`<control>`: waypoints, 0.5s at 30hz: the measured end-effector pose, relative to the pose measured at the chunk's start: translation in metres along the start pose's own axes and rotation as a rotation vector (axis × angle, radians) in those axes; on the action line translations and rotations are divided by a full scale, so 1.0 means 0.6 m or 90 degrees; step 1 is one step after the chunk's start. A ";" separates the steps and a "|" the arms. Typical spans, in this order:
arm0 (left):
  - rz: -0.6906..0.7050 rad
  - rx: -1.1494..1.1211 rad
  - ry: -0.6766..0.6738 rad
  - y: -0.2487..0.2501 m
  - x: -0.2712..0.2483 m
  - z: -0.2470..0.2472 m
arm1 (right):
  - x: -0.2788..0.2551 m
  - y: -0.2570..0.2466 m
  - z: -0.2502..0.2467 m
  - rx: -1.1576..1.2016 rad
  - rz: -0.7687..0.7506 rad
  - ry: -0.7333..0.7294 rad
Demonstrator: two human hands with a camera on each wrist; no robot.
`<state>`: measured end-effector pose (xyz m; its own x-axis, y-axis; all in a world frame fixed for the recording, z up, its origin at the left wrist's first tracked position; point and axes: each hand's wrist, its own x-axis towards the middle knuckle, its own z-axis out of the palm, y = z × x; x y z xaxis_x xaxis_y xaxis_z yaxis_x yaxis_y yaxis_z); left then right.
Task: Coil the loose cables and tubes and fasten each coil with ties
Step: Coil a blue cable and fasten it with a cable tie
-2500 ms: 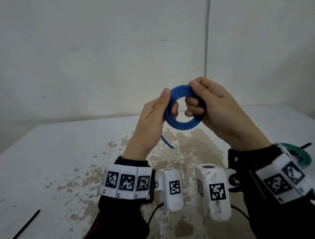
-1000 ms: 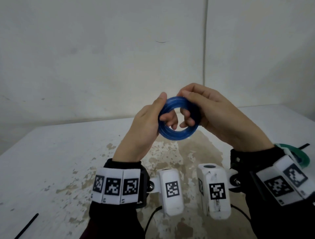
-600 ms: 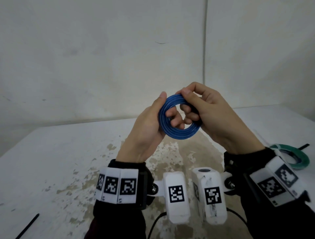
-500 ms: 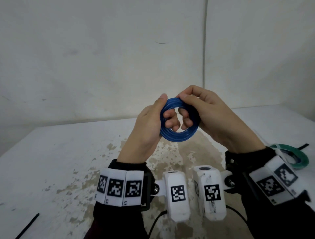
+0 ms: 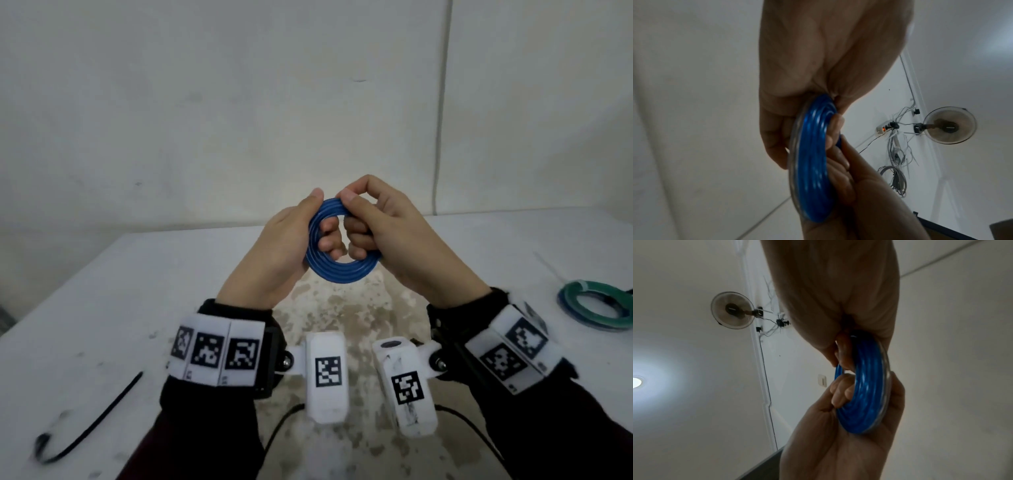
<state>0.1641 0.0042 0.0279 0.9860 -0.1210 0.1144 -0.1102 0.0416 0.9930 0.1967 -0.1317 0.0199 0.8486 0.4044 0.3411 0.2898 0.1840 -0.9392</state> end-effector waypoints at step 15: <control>-0.433 0.811 0.167 -0.032 -0.192 -0.323 | -0.024 0.103 0.237 0.123 0.203 -0.137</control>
<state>0.0771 0.2097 -0.0094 0.8708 0.4263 -0.2448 0.4784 -0.8497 0.2219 0.1394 0.0014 -0.0373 0.7647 0.6421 0.0543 -0.0775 0.1753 -0.9815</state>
